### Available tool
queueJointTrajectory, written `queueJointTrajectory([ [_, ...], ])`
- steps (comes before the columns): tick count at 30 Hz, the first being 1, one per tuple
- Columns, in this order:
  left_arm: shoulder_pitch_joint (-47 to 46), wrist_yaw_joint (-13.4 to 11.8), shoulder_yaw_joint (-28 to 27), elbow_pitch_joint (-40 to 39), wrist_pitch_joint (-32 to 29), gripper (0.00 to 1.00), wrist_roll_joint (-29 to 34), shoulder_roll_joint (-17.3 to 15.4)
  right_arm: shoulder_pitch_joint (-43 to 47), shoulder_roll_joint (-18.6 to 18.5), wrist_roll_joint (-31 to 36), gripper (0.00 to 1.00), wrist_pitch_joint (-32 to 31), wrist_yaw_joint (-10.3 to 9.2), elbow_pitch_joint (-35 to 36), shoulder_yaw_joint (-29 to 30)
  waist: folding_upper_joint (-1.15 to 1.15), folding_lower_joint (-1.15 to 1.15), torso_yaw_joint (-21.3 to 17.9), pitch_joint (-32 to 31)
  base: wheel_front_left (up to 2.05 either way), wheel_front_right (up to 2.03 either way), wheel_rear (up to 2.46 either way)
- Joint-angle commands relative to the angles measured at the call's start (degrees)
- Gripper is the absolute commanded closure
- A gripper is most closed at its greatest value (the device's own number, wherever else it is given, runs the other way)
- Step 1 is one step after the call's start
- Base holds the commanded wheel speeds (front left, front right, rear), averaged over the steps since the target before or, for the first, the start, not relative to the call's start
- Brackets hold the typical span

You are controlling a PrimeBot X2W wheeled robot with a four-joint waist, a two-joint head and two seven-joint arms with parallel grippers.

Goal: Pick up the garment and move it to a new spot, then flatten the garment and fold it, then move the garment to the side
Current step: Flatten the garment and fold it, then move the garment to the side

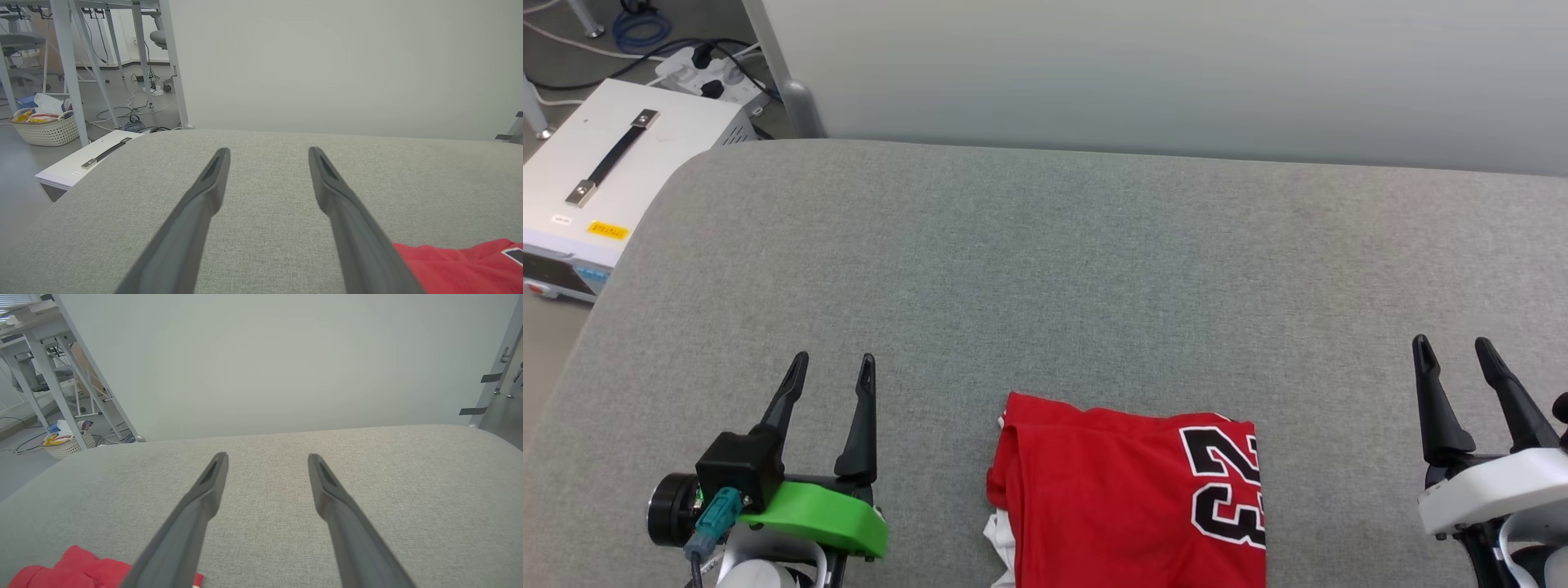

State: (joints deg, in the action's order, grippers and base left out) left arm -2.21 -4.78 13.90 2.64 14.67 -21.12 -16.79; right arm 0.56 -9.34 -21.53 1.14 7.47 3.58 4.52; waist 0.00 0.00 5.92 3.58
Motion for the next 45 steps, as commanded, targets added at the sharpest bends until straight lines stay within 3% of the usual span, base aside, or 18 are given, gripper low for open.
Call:
queueJointTrajectory([
  [1,0.97,-0.35,-0.29,0.10,0.32,0.00,0.55,-0.47,1.15,0.48,2.17,0.00,0.77,0.02,1.33,0.32,0.00,0.00,-0.99,-1.06,0.00,0.00,0.00],
  [9,3.86,-1.23,-0.28,1.00,0.27,0.00,0.59,-0.91,8.13,2.28,9.23,0.00,1.42,0.02,6.03,-0.74,0.00,0.00,-2.27,-3.93,0.00,0.00,0.00],
  [30,3.68,-1.54,0.19,1.53,0.05,0.00,-0.21,-1.44,11.04,3.58,6.43,0.00,-0.74,0.02,6.96,0.68,0.00,0.00,-2.78,-3.60,0.00,0.00,0.00],
  [36,1.76,-1.05,0.56,0.94,0.14,0.00,-0.21,-0.82,10.85,1.88,-4.51,0.00,-8.91,0.02,3.11,6.45,0.00,0.00,-1.42,-1.61,0.00,0.00,0.00],
  [37,0.63,-0.74,0.66,0.49,0.20,0.00,-0.04,-0.40,10.63,-0.11,-11.17,0.00,-14.79,0.02,0.30,8.52,0.00,0.00,-0.43,-0.07,0.00,0.00,0.00],
  [45,-2.51,0.32,0.43,-0.19,0.30,0.00,0.65,1.37,9.27,-3.15,-23.89,0.00,-30.04,0.02,-3.04,1.51,0.00,0.00,2.49,4.66,0.00,0.00,0.00],
])
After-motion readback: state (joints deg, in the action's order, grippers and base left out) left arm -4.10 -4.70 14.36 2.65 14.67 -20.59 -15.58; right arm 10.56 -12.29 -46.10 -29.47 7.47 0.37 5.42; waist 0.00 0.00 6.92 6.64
